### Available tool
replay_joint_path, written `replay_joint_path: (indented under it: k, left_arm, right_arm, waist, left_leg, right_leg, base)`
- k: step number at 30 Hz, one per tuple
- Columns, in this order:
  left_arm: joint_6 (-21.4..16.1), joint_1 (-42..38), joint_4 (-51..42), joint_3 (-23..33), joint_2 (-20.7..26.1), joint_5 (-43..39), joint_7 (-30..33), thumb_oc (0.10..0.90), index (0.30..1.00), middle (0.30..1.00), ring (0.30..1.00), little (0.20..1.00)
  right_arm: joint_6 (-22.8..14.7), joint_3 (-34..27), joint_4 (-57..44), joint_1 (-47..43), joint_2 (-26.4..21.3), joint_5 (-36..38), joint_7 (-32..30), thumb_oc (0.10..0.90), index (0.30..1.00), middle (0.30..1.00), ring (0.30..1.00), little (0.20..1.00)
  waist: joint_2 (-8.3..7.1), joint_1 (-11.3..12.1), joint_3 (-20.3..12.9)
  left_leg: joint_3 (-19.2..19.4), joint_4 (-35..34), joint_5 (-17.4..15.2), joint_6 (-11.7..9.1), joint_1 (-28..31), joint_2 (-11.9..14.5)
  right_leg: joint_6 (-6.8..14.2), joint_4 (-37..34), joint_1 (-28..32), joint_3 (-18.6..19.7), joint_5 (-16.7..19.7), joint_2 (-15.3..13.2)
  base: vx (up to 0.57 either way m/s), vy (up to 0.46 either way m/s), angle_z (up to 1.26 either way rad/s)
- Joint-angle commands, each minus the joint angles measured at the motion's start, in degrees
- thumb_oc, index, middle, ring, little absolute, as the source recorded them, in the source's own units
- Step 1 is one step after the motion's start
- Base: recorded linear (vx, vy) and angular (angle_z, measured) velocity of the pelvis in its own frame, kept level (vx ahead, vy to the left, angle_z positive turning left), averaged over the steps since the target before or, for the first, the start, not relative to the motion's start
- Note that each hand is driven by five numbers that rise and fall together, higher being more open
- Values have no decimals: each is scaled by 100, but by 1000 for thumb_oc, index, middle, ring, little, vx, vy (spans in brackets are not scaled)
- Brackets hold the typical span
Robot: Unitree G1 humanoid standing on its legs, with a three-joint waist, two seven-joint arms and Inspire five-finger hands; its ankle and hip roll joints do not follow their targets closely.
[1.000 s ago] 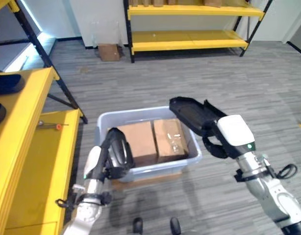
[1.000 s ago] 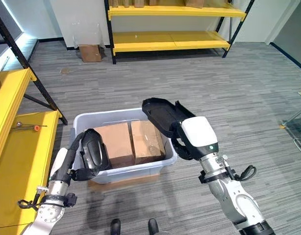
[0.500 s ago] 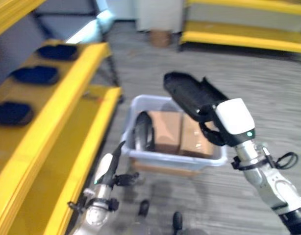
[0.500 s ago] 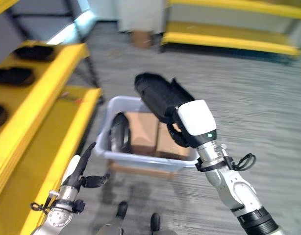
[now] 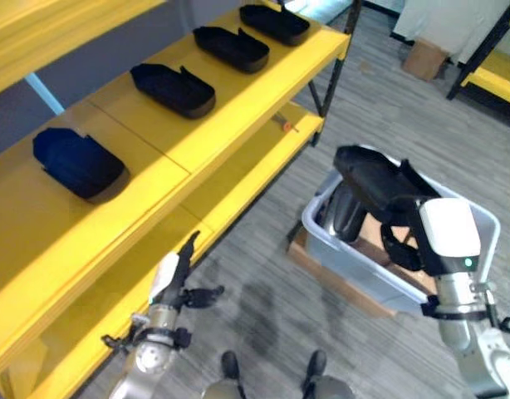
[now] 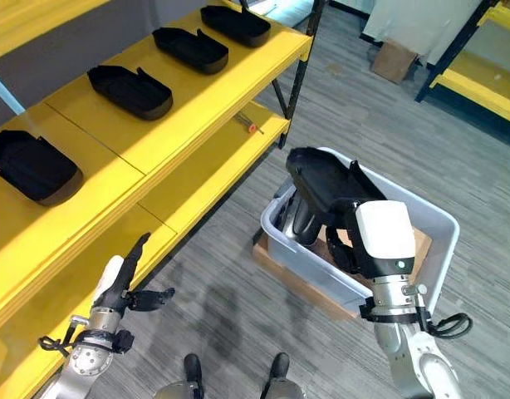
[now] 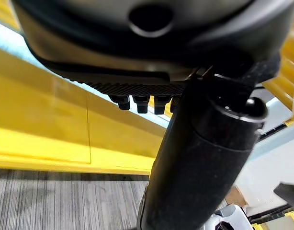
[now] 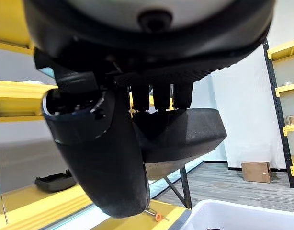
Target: Move parts from the plastic box to the shelf.
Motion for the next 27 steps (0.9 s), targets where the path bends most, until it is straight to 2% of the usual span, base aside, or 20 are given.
replay_joint_path:
  k: [1,9,10,14,17,23,25,26,27]
  left_arm:
    - [-554,-36,-413,389,-28,155,196,900,1000,1000,1000,1000]
    - [-515,292,-638,749,39,282,239,900,1000,1000,1000,1000]
    - [-508,329,-663,788,30,294,261,900,1000,1000,1000,1000]
    - [-483,390,-668,857,22,321,309,900,1000,1000,1000,1000]
    - [-472,456,-733,937,20,348,359,900,1000,1000,1000,1000]
    - [-447,433,-775,971,76,394,403,900,1000,1000,1000,1000]
    - [-447,434,-775,976,75,394,402,900,1000,1000,1000,1000]
    - [-449,353,-751,956,122,376,451,900,1000,1000,1000,1000]
    - [-451,347,-745,974,117,376,453,900,1000,1000,1000,1000]
  right_arm:
    - [-132,-495,-707,-754,-571,44,-527,400,300,300,300,300]
    - [-158,-303,-888,-952,-578,-73,-287,400,300,300,300,300]
    - [-162,-267,-913,-982,-575,-84,-260,400,300,300,300,300]
    - [-158,-175,-916,-1085,-554,-109,-196,400,300,300,300,300]
    - [-167,-74,-964,-1211,-557,-162,-137,400,300,300,300,300]
    - [-164,262,-921,-1677,-591,-185,-25,400,300,300,300,300]
    - [-164,269,-916,-1685,-591,-186,-27,400,300,300,300,300]
    - [-136,556,-802,-2069,-577,-155,59,400,300,300,300,300]
    - [-135,591,-766,-2121,-574,-158,47,400,300,300,300,300]
  waist:
    - [124,12,-815]
    - [-85,250,-867]
    - [-121,278,-834]
    - [-186,334,-857]
    - [-277,432,-822]
    - [-438,558,-928]
    - [-439,554,-929]
    - [-511,674,-946]
    - [-516,660,-939]
  left_leg:
    - [-35,57,-55,-265,-66,617]
    - [-70,0,-166,-140,-142,365]
    - [23,16,-87,-90,-205,328]
    - [-124,-25,-198,-55,-198,246]
    - [-86,-23,-159,46,-259,146]
    - [-190,-269,-160,168,-217,-68]
    - [-190,-271,-159,169,-217,-70]
    - [-244,-235,-218,216,-251,-162]
    - [-239,-216,-229,222,-263,-168]
  right_leg:
    - [398,260,-21,246,-789,215]
    - [569,-38,6,180,-530,92]
    - [548,-41,-41,65,-438,54]
    - [637,-55,-33,164,-446,24]
    - [652,-52,-69,30,-306,-63]
    - [790,-141,-61,-22,-76,-183]
    - [791,-143,-62,-22,-74,-184]
    - [851,-200,-70,-1,63,-238]
    - [857,-208,-72,4,73,-244]
  base:
    - [89,149,-19]
    - [50,92,-2]
    - [22,73,3]
    - [11,64,6]
    - [-24,98,11]
    - [-13,104,10]
    - [6,65,16]
    - [7,99,13]
    - [9,172,4]
